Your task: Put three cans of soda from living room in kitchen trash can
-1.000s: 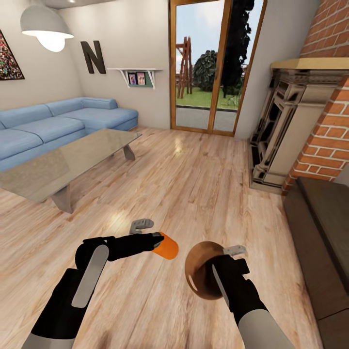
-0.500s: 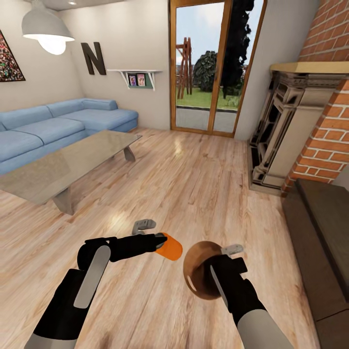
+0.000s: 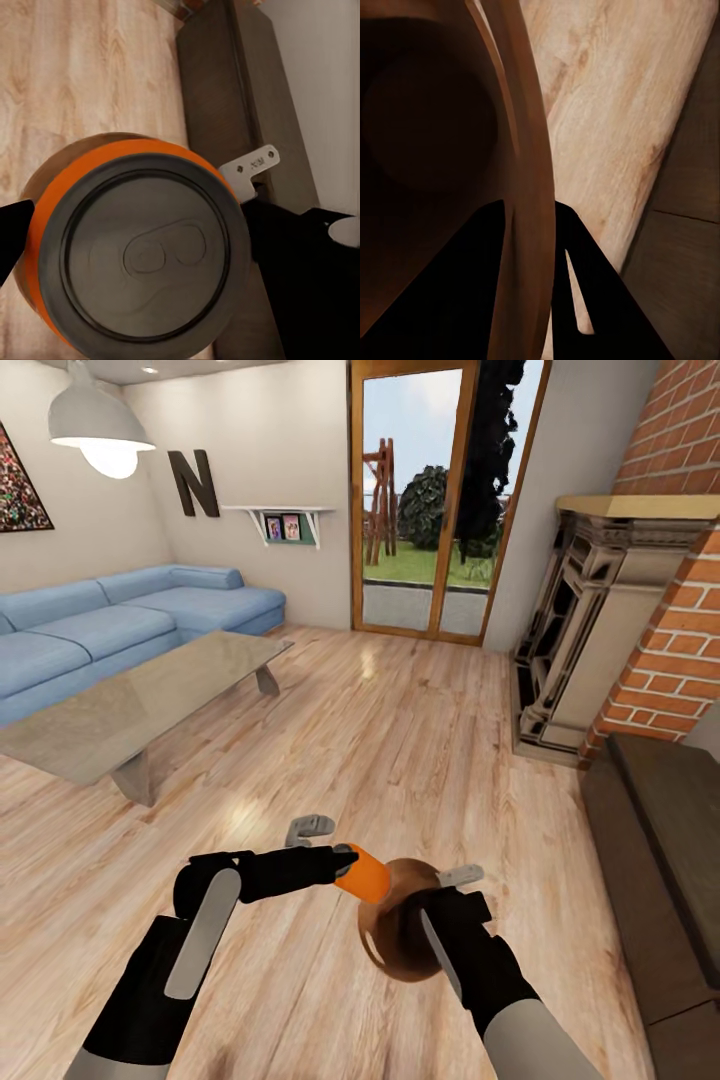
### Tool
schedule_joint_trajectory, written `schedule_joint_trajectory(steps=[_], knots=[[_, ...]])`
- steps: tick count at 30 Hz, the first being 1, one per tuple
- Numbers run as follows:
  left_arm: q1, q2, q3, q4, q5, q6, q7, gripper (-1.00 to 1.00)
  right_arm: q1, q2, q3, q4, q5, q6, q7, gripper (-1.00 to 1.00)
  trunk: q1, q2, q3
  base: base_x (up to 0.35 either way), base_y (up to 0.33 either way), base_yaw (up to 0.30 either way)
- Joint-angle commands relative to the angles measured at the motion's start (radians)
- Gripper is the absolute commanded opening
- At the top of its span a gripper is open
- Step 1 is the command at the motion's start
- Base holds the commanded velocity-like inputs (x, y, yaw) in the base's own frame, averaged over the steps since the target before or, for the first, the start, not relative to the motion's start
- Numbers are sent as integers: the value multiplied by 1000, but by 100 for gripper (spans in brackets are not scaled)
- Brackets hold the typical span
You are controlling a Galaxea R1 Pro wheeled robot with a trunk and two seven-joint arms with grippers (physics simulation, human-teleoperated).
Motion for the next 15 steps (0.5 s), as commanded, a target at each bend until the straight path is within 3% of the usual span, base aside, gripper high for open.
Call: schedule_joint_trajectory(steps=[1, 4, 15], knots=[[0, -1, -1, 0, -2, 0, 0, -100, 0, 0, 4, -1, 14, 4, 3, -100, -4, 7, 3, 0, 0, 0], [0, -4, -3, 0, -2, 0, -1, -100, 0, 0, 12, -1, 8, 5, 3, -100, -15, 28, 13, 0, 0, 0], [2, -19, -5, 6, -3, -20, 1, -100, 0, 0, 21, -1, 2, 7, 3, -100, -15, 28, 13, 0, 0, 0]])
